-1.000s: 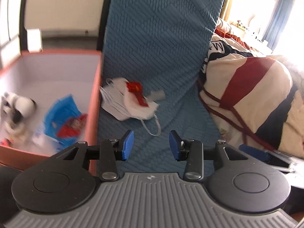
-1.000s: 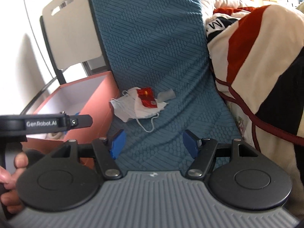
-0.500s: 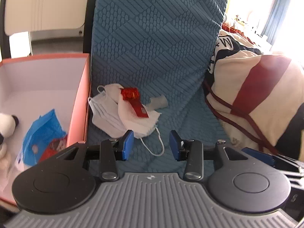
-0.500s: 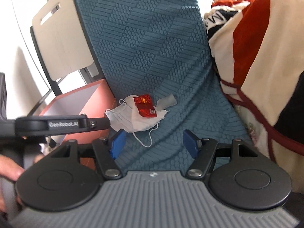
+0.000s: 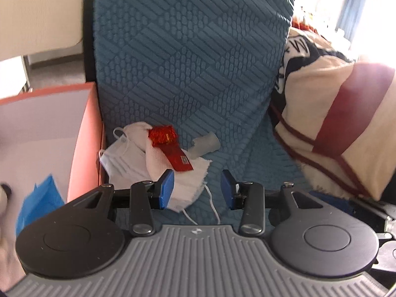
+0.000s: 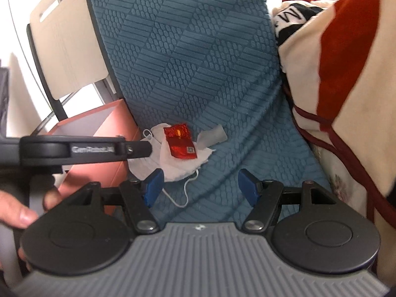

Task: Organize soft objects
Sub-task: 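Reach the left gripper to the red foil candy while the right approaches the clear plastic piece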

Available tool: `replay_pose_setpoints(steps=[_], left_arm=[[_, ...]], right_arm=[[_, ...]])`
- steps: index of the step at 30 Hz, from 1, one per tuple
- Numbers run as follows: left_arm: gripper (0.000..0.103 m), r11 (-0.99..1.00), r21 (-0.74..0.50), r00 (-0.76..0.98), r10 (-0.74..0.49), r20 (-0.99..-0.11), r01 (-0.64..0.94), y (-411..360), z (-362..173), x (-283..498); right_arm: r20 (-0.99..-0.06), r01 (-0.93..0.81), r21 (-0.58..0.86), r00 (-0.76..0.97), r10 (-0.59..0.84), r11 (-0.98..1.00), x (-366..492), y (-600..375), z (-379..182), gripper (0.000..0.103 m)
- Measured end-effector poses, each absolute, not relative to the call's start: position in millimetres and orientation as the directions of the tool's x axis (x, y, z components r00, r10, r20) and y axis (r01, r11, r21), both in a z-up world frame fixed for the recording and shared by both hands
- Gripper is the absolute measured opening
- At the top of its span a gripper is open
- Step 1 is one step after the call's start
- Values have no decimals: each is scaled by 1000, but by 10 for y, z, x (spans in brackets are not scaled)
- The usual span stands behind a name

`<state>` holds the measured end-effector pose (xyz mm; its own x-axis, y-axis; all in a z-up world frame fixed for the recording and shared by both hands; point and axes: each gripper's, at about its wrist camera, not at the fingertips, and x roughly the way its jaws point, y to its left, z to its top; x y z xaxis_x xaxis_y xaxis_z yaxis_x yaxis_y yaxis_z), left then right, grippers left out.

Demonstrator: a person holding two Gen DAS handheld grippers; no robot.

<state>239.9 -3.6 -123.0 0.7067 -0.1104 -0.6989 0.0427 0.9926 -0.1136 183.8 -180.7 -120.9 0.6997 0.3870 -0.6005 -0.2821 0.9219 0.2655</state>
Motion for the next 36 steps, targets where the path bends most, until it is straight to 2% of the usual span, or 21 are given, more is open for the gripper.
replay_pose_setpoints(steps=[3,7,14,18,21,31,34,35,36], left_arm=[[47,984,-167,693,-167,-701,68,-24,-1219,2554],[47,983,-174,697,-170,-696,66,30,-1172,2770],[47,977,-202,615,-196,-764,61,125,-1261,3203],[47,984,-174,595,-160,-787,34,159,-1295,3384],[47,976,-216,583,-168,-795,-13,272,-1353,3499],[47,975,-203,545,-122,-830,-92,349,-1549,3687],[43,962,-245,528,-148,-836,-119,381,-1647,3731],[32,961,-249,524,-150,-838,-124,379,-1672,3736],[28,961,-248,522,-148,-840,-127,373,-1699,3743]], right_arm=[[-599,-289,273,695,398,917,1970,-1765,-1255,69],[-584,-276,250,721,372,928,2126,-1667,-1284,69],[-584,-283,255,717,380,925,2396,-1525,-1344,69],[-620,-277,272,682,388,922,2613,-1528,-1439,69],[-636,-278,289,659,401,916,2750,-1562,-1519,69],[-686,-288,251,621,379,924,3122,-1485,-1765,68],[-690,-258,277,617,378,926,3307,-1501,-1825,67],[-691,-252,282,616,378,926,3363,-1504,-1843,66],[-691,-248,288,615,380,925,3417,-1509,-1860,65]])
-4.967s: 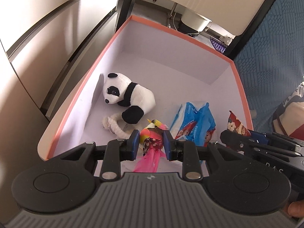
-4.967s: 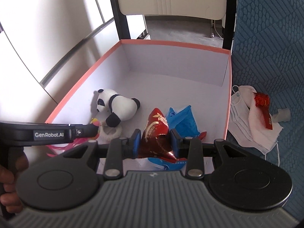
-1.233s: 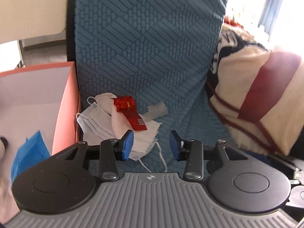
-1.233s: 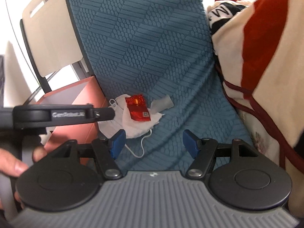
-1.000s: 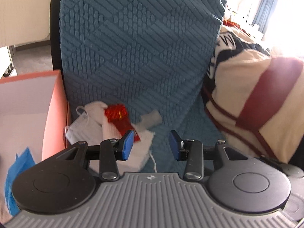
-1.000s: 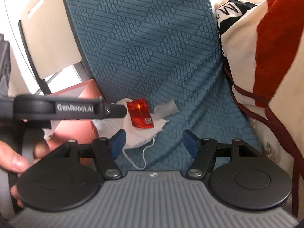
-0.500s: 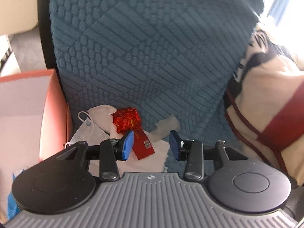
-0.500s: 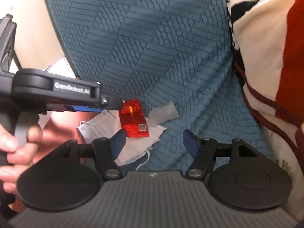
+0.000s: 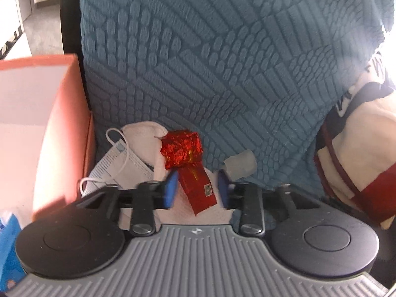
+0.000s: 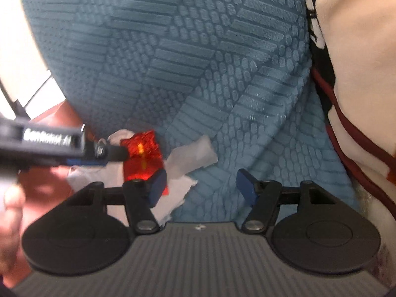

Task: Organize soft objects
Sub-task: 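Reach the left gripper to the red foil candy while the right approaches the clear plastic piece, then close the left gripper on the red foil candy while the right grasps the clear plastic piece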

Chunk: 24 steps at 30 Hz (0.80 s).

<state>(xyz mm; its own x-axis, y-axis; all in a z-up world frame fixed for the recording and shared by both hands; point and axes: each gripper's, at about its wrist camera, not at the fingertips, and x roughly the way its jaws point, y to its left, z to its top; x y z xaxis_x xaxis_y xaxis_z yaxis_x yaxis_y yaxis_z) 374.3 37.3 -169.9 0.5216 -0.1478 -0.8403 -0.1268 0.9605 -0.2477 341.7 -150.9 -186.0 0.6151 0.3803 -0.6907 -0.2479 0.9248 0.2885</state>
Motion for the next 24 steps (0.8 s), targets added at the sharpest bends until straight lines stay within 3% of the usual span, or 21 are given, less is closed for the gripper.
replay_pose_setpoints(steps=[3,10,15,17,24], left_arm=[[23,960,-246,515,-144,-845,-135,345,-1762,3749],[23,960,-211,497,-95,-862,-182,307,-1910,3767],[25,959,-190,470,-70,-880,-212,310,-1984,3778],[33,959,-178,461,-58,-885,-219,305,-1998,3771],[33,968,-160,496,-46,-867,-191,272,-1961,3746]], right_arm=[[-697,-223,336,595,400,915,3573,-1535,-1938,62],[-670,-165,468,575,470,868,3799,-1573,-2024,62],[-700,-184,401,571,429,898,3878,-1425,-2045,62],[-714,-187,385,560,420,904,3906,-1361,-2068,62],[-732,-222,326,556,394,919,3966,-1236,-2126,62]])
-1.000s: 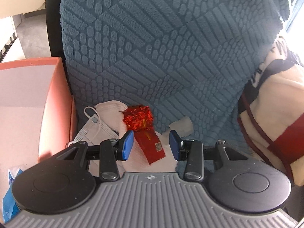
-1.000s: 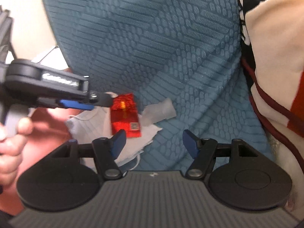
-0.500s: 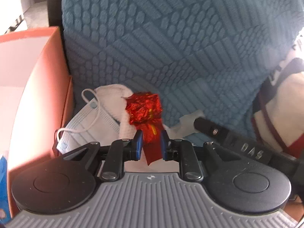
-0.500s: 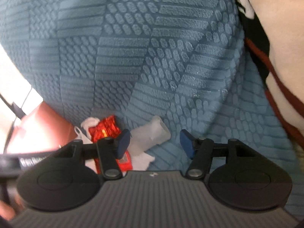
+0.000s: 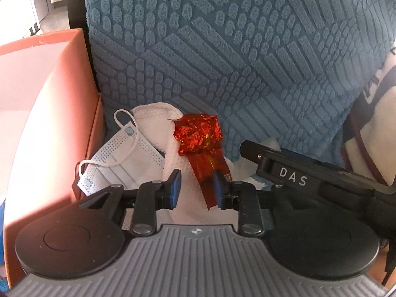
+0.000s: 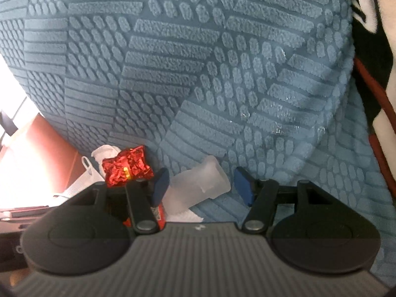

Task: Organize soft objects
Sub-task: 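Close the left gripper on the red foil candy while the right grasps the clear plastic piece, then lift the red foil candy and clear plastic piece off the seat with both grippers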

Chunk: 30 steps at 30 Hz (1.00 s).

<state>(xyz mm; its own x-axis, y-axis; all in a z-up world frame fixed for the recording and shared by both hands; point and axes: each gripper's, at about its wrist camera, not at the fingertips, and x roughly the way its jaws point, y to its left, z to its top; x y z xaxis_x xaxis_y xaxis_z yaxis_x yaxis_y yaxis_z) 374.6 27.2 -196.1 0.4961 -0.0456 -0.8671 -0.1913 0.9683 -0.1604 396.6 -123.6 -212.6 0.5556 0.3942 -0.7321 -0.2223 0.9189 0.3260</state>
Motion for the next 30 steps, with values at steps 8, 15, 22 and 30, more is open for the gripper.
replay_pose_setpoints(steps=[8,15,22,30], left_arm=[[33,967,-190,524,-76,-848,-167,313,-1932,3775],[31,972,-177,522,-71,-850,-156,283,-2036,3799],[7,979,-167,554,-78,-829,-112,236,-2043,3795],[2,980,-189,581,-117,-805,-64,192,-1833,3639]], right_arm=[[-766,-221,280,536,356,934,3977,-1226,-2111,31],[-773,-184,294,531,347,938,3985,-1341,-1998,28],[-807,-155,265,504,307,952,3944,-1411,-1908,28],[-823,-139,271,480,304,953,3795,-1543,-1766,28]])
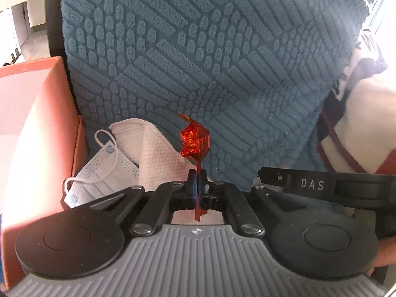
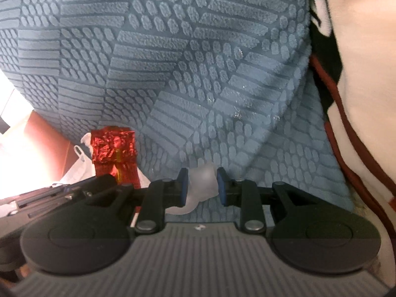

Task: Organize soft objects
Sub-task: 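Lift the red foil candy and clear plastic piece off the seat with both grippers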

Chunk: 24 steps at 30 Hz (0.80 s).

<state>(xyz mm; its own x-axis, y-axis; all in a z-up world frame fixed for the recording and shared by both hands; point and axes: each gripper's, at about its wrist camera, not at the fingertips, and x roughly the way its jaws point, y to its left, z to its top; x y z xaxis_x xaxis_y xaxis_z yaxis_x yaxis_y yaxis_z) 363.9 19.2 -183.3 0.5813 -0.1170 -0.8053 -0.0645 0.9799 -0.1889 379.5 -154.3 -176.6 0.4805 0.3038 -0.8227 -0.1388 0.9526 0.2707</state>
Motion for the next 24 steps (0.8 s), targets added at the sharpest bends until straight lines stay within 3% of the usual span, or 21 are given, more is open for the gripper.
replay_pose_setpoints(steps=[14,24], left_arm=[[0,974,-223,616,-196,-763,33,134,-1446,2999],[0,975,-217,590,-197,-783,37,47,-1530,2569]], right_arm=[[-830,-102,299,463,311,949,3377,-1735,-1533,28],[-834,-55,306,466,295,951,2920,-1753,-1535,28]])
